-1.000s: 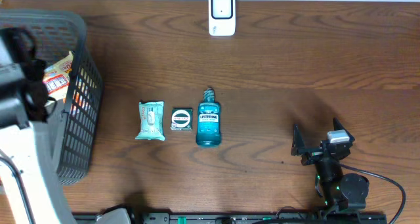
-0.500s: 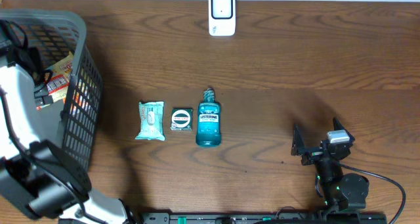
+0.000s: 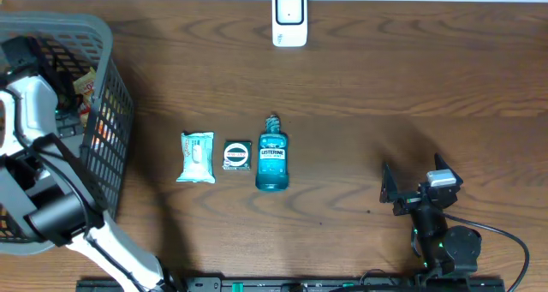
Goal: Scan the item barcode
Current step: 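Move the left gripper back into the basket, then carry the yellow snack bag out and set it right of the mouthwash, then reach the left gripper into the basket and grasp the orange box, then carry the orange box out and place it right of the snack bag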
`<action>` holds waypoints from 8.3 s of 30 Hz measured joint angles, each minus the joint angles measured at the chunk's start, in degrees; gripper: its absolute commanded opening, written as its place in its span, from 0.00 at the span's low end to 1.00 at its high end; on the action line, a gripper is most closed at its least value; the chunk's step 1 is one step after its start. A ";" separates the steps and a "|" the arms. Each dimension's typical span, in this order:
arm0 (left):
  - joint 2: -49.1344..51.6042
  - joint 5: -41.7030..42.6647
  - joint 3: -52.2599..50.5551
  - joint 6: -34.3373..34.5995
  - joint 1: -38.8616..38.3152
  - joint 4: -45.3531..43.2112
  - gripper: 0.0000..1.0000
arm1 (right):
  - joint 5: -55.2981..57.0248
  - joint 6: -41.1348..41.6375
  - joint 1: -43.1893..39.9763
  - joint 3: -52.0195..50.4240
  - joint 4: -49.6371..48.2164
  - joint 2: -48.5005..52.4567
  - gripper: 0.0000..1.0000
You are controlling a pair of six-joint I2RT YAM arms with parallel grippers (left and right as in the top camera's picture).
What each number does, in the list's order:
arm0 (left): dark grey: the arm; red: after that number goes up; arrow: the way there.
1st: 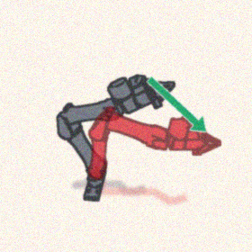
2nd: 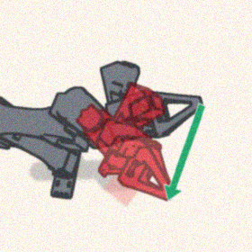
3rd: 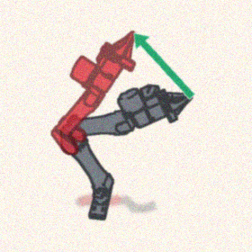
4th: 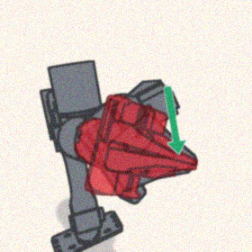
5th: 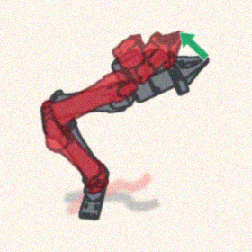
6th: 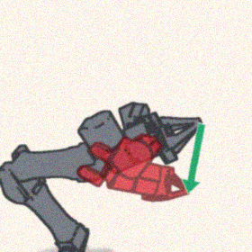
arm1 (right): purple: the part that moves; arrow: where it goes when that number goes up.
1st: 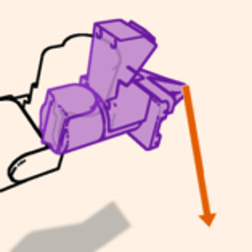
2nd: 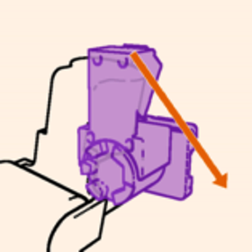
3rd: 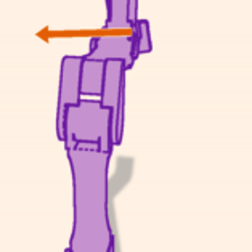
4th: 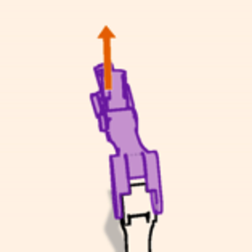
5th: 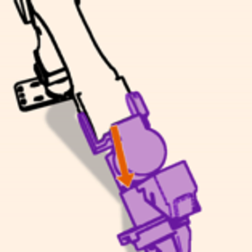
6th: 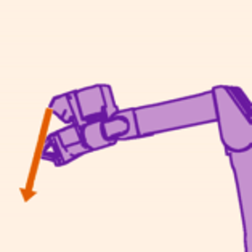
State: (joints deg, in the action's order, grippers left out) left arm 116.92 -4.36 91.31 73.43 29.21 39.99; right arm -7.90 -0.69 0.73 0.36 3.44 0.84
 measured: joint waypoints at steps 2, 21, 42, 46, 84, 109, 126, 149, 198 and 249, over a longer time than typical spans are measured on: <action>1.16 0.79 0.00 -0.31 0.00 -0.24 0.19 | 0.00 -0.02 0.00 0.00 0.00 0.00 0.99; -29.09 5.86 -0.44 -12.70 3.58 3.98 0.07 | 0.00 -0.02 0.00 0.00 -0.02 -0.02 0.99; -29.73 10.73 -0.50 -23.41 -58.38 10.27 0.07 | 0.00 0.00 0.00 0.00 0.00 0.00 0.99; -19.28 9.20 -0.81 -26.40 -64.54 9.97 0.07 | 0.00 0.00 0.00 0.00 0.00 0.00 0.99; -33.59 -7.58 9.79 -49.88 -56.24 17.75 0.93 | 0.00 0.00 0.00 0.00 0.00 0.00 0.99; -23.02 4.59 6.27 -26.03 0.96 33.99 0.98 | 0.00 0.00 0.00 0.00 0.00 0.00 0.99; 5.11 16.57 6.16 -24.20 0.96 28.76 0.98 | 0.00 0.00 0.00 0.00 0.00 0.00 0.99; 7.93 19.06 6.23 -27.17 1.92 27.43 0.28 | 0.00 0.00 0.00 0.00 0.00 0.00 0.99; 6.21 -1.01 3.82 -32.20 -1.20 19.93 0.42 | 0.00 0.00 0.00 0.00 0.00 -0.02 0.99; 1.55 -2.29 5.73 -26.01 -75.67 -1.75 0.42 | 0.00 0.00 0.00 0.00 0.00 -0.02 0.99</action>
State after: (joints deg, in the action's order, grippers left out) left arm 118.48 -6.66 97.03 47.42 -46.46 38.24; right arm -7.90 -0.69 0.73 0.36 3.44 0.82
